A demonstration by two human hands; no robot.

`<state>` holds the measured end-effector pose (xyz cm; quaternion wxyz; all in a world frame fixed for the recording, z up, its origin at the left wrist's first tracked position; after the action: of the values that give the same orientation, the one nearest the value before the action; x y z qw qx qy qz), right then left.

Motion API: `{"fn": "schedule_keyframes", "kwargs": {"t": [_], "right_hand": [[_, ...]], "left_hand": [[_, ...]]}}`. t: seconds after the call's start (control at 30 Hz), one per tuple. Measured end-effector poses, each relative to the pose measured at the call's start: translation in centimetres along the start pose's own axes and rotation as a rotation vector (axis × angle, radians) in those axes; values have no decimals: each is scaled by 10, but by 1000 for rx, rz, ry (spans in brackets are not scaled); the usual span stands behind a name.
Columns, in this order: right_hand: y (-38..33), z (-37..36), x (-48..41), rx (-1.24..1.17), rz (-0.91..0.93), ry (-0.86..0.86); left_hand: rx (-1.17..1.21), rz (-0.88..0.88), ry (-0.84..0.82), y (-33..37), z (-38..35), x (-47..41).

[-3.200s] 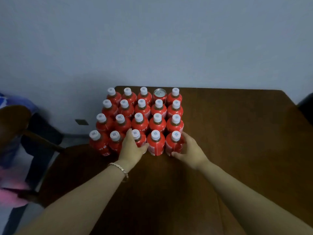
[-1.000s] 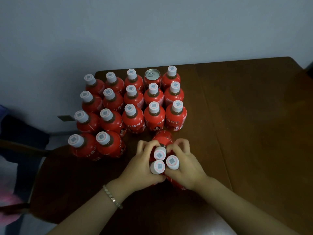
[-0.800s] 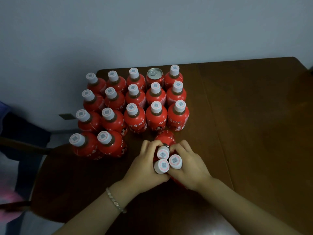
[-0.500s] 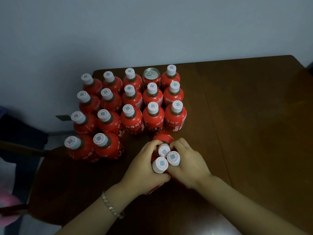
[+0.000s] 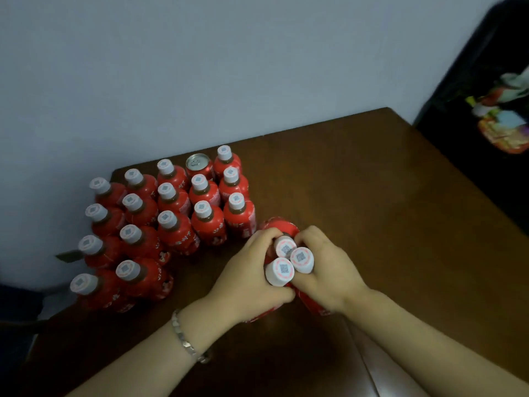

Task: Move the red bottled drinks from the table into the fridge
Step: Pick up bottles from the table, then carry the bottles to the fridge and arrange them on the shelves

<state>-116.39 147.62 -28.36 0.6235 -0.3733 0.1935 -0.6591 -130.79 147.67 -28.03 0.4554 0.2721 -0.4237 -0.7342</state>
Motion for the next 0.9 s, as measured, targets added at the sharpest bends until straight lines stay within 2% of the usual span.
{"fn": "schedule_keyframes", "kwargs": {"t": [0.13, 0.33, 0.63, 0.67, 0.9], "right_hand": [[21, 58, 39, -34, -75, 121], [95, 163, 144, -49, -179, 416], [226, 301, 398, -29, -415, 765], [228, 304, 404, -36, -421, 765], [322, 373, 626, -85, -737, 1136]], "left_hand": [[-21, -108, -93, 53, -35, -20], [-23, -317, -315, 171, -145, -36], [86, -621, -653, 361, -385, 23], [91, -623, -660, 365, -391, 25], [158, -869, -973, 518, -585, 112]]}}
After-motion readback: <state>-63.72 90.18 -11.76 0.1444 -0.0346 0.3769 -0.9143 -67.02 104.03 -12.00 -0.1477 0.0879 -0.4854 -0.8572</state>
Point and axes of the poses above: each hand's wrist, its own x-axis away from the middle knuckle, its own z-axis out of the back of the hand, y = z × x, the point moved 3 cm from there along -x, towards the middle knuckle, and after that the axes turned 10 degrees about -z, right-handed, at the moved point
